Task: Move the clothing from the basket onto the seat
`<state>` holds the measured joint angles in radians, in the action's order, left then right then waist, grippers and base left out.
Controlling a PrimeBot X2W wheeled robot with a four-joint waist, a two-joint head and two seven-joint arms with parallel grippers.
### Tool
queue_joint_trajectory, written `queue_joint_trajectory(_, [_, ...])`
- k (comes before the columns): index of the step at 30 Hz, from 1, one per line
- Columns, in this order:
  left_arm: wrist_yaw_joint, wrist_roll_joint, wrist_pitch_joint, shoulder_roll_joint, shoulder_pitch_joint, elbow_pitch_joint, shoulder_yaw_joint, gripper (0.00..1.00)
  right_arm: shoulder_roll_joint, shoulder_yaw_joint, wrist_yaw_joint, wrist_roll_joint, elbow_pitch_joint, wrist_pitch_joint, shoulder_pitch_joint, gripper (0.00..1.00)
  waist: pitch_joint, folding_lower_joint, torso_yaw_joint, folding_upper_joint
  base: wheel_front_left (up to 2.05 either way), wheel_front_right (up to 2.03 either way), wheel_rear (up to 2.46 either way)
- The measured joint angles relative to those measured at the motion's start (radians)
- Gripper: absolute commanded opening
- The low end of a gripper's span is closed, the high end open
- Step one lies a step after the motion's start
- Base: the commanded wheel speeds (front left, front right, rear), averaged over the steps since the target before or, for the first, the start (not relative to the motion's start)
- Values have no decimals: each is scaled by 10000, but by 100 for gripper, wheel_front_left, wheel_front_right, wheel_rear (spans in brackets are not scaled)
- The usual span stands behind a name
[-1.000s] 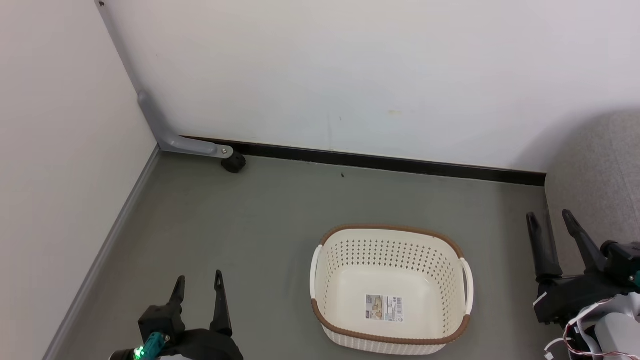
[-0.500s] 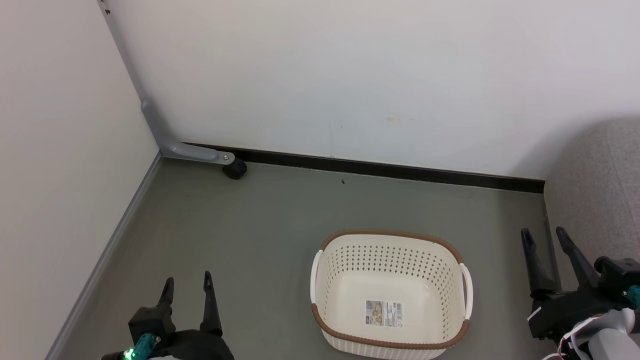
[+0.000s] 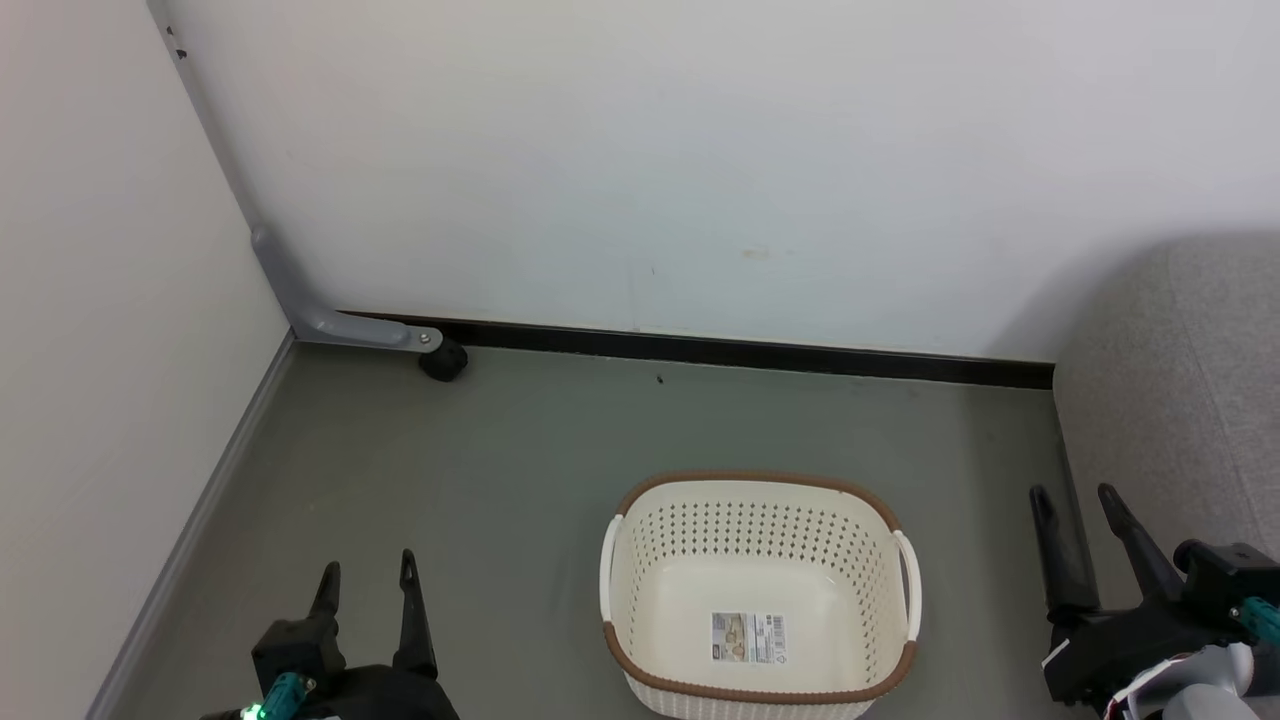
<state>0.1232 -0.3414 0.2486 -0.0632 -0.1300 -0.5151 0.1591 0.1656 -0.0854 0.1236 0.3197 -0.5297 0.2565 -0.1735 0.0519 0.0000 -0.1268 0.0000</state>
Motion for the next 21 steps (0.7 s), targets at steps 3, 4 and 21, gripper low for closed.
queue_joint_trajectory(3, [0,13,0,-2,3,-2,12,100,-17,19,0,-2,4,0,4,100,21,0,109,0,0,0,0])
queue_joint_trajectory(4, [-4,23,0,0,1,-4,48,100,-15,79,0,-2,15,0,16,100,26,0,140,0,0,0,0])
queue_joint_trajectory(21, [-282,238,6,-4,-1,-257,165,0,-56,336,0,-17,86,-2,111,0,24,0,272,0,0,0,0])
